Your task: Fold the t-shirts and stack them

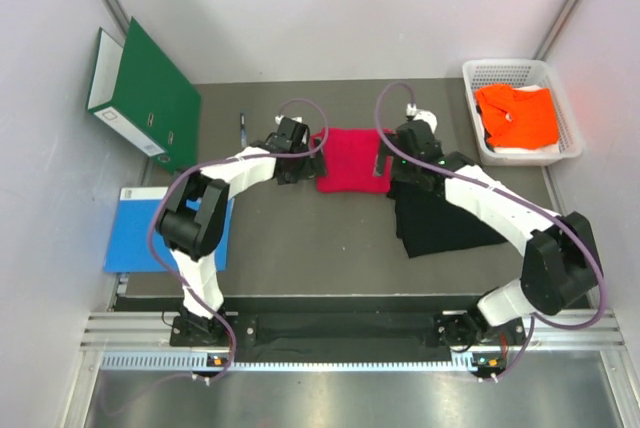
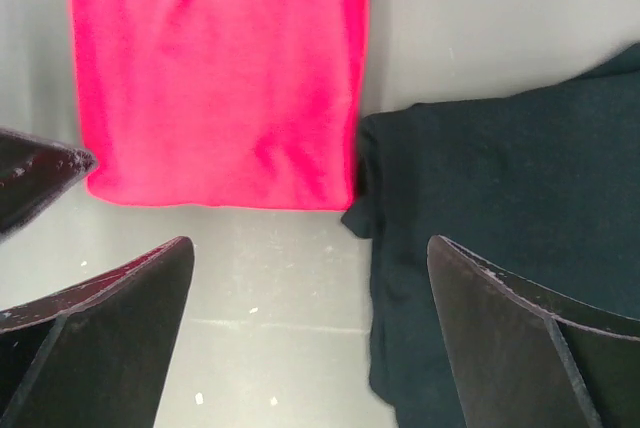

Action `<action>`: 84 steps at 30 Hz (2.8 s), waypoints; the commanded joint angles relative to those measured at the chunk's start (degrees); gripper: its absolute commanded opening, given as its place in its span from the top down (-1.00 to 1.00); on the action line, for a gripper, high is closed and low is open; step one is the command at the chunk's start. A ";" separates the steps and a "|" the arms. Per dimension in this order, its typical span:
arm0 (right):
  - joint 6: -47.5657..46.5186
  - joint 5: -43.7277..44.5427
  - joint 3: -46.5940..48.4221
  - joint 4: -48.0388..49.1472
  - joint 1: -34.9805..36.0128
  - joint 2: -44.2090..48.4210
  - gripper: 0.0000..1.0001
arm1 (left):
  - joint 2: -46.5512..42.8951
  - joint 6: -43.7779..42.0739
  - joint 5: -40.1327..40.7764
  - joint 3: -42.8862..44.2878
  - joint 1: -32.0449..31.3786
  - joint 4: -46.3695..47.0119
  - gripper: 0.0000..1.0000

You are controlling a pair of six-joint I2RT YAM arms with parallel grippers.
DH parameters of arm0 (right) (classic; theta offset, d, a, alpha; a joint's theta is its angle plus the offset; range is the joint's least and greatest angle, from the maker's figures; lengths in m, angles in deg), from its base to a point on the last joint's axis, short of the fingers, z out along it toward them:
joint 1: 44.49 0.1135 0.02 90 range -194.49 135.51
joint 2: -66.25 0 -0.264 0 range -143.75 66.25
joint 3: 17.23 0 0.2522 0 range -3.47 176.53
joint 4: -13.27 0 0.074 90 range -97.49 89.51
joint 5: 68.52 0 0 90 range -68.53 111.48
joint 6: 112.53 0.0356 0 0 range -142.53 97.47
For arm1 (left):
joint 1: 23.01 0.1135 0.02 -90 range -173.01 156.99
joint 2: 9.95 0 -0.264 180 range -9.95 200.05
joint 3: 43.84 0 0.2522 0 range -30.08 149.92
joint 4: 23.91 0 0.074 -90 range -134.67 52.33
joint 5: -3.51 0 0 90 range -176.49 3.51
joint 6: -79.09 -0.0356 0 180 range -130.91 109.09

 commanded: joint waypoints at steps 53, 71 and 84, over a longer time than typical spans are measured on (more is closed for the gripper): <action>4.00 -26.76 -7.05 19.59 -8.96 -7.47 -0.99 | 0.07 0.18 -1.29 -1.02 7.89 -8.69 1.00; 5.84 -40.04 3.41 31.21 -7.81 -25.81 -0.83 | -0.90 -2.81 -1.64 -0.75 10.53 -12.39 1.00; 5.49 -36.88 4.29 31.29 -5.36 -23.44 -0.76 | -0.20 -2.81 -3.22 -1.72 10.53 -11.69 1.00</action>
